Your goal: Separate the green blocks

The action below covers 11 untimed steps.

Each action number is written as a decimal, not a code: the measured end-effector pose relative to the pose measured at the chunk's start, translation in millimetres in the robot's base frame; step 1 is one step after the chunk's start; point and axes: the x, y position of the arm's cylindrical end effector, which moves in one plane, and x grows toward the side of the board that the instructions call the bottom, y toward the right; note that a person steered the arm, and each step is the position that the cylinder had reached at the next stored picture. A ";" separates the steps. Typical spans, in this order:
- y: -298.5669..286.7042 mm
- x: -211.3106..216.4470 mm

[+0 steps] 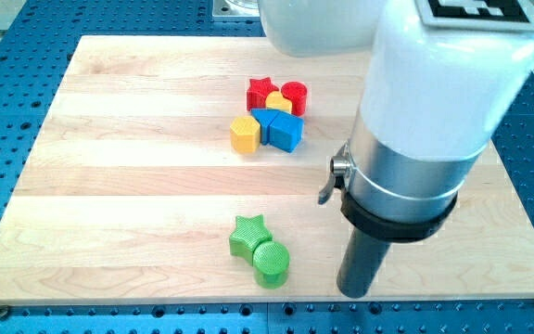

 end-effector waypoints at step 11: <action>-117.0 -33.5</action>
